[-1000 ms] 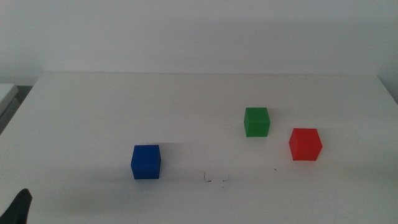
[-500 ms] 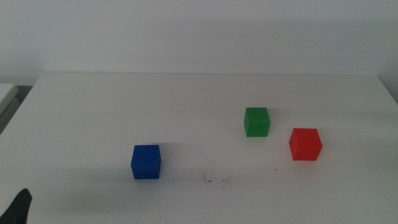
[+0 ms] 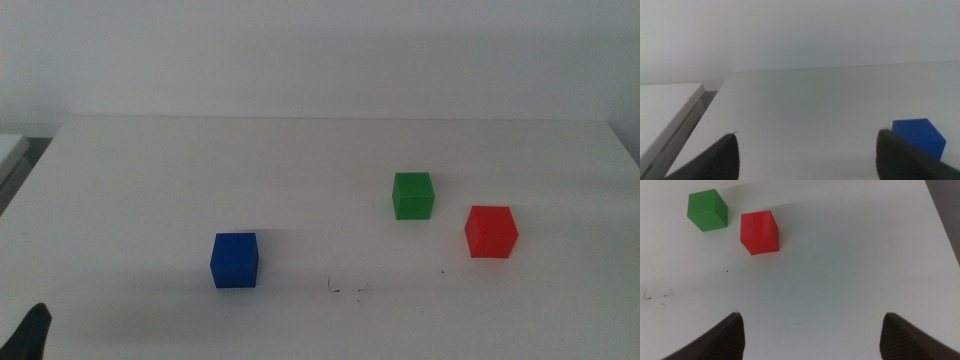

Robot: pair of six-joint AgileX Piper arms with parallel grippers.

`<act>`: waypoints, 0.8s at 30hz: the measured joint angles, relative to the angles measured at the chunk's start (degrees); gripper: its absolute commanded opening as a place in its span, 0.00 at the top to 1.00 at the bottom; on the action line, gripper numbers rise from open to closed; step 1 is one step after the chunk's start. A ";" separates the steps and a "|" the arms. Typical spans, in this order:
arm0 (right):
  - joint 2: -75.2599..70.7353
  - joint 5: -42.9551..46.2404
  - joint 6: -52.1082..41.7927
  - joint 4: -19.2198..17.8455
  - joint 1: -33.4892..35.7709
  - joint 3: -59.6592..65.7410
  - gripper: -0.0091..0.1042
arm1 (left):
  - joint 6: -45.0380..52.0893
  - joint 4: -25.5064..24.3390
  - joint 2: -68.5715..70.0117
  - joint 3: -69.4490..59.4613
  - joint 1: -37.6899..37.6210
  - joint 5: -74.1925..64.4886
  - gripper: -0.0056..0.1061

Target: Stack red cubes first, then green, then blue cubes in a specific spot.

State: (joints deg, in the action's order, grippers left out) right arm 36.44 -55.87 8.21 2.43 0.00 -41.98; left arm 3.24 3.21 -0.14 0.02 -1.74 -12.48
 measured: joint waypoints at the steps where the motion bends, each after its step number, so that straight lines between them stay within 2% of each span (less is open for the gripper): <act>1: 0.22 0.00 -0.26 0.11 0.00 0.00 0.11 | 0.00 0.00 0.00 0.00 0.00 0.00 0.11; 11: 12.70 0.59 -4.36 -0.27 0.00 -3.81 0.11 | 0.00 0.00 0.00 0.00 0.00 0.00 0.11; 18: 26.95 -0.19 -4.59 -0.27 0.13 -15.41 0.11 | 0.00 0.00 0.00 0.00 0.00 0.00 0.11; 24: 38.70 -2.00 -4.59 -0.58 4.13 -24.47 0.11 | 0.00 0.00 0.00 0.00 0.00 0.00 0.11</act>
State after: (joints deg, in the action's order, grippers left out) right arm 75.14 -57.87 3.63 1.85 4.13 -66.45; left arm 3.24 3.21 -0.14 0.02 -1.74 -12.48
